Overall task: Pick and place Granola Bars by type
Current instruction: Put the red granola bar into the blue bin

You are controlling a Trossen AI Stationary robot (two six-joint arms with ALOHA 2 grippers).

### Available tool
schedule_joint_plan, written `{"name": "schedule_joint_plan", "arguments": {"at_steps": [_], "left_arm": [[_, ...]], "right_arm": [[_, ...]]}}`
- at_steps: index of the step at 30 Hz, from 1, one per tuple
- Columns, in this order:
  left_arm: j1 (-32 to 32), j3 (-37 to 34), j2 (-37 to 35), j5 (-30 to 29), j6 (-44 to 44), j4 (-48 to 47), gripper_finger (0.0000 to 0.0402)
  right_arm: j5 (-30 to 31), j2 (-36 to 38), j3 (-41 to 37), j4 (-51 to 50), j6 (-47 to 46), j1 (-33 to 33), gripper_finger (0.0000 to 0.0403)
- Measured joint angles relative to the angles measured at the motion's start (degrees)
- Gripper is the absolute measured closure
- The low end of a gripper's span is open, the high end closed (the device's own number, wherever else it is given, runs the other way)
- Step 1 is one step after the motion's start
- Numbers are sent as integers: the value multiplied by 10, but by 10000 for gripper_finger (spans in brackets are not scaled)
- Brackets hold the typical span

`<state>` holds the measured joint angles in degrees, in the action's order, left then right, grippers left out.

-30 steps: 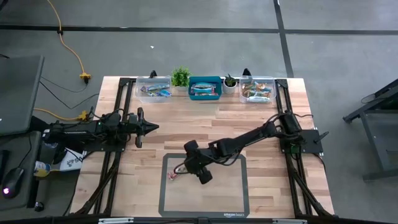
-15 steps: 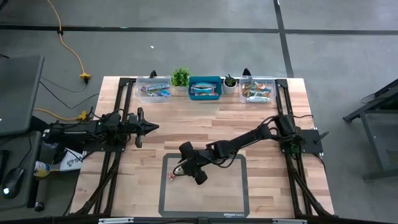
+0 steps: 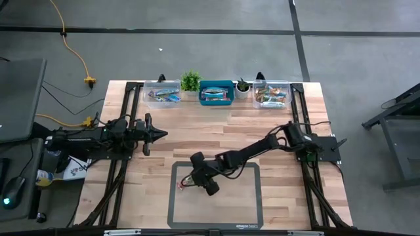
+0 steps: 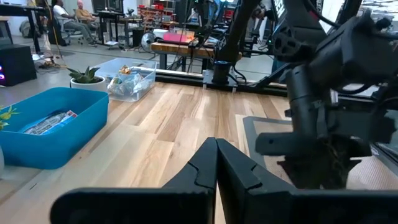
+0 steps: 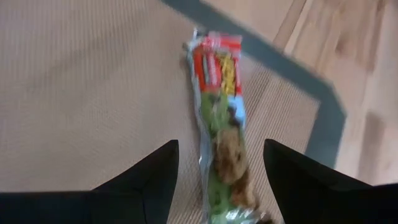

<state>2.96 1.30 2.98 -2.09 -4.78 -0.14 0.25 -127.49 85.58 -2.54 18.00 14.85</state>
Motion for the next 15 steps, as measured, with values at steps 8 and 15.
{"name": "schedule_joint_plan", "arguments": {"at_steps": [8, 15], "left_arm": [[0, 0, 0, 0, 0, 0, 400], [0, 0, 0, 0, 0, 0, 400]], "right_arm": [[-13, -7, 0, -15, -65, -17, 185], [-59, -7, 1, -36, -124, -30, 201]]}}
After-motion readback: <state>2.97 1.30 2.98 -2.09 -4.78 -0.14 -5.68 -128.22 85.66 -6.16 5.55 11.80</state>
